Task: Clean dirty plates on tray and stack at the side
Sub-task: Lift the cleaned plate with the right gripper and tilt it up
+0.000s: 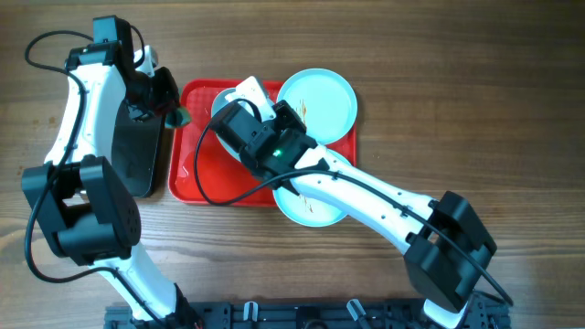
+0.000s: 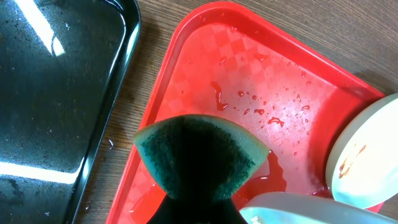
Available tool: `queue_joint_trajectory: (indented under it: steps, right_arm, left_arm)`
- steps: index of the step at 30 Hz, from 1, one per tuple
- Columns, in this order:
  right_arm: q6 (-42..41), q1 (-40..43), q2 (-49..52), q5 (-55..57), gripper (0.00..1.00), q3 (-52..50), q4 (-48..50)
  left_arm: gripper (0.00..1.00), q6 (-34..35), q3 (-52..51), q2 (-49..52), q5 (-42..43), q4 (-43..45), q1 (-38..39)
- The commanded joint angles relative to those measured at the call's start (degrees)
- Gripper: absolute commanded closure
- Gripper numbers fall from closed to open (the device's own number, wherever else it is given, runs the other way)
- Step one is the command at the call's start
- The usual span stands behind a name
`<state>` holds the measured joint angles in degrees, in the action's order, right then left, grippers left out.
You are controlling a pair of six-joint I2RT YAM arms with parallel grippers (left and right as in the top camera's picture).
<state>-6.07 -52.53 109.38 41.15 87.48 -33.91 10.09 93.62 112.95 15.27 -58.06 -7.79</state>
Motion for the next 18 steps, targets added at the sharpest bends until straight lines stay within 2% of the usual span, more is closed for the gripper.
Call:
queue_joint_trajectory:
  steps: [1, 5, 18]
  right_arm:
    - [-2.1, 0.6, -4.8, -3.5, 0.96, 1.4, 0.0]
    - [-3.7, 3.4, -7.4, -11.5, 0.96, 1.4, -0.4]
    - [-11.1, 20.9, -9.4, -46.8, 0.96, 1.5, -7.8]
  left_arm:
    - [0.96, -1.1, 1.1, 0.1, -0.3, 0.2, -0.2]
    - [0.96, -1.1, 1.1, 0.1, -0.3, 0.2, -0.2]
    - [0.96, -0.7, 1.1, 0.1, -0.3, 0.2, -0.2]
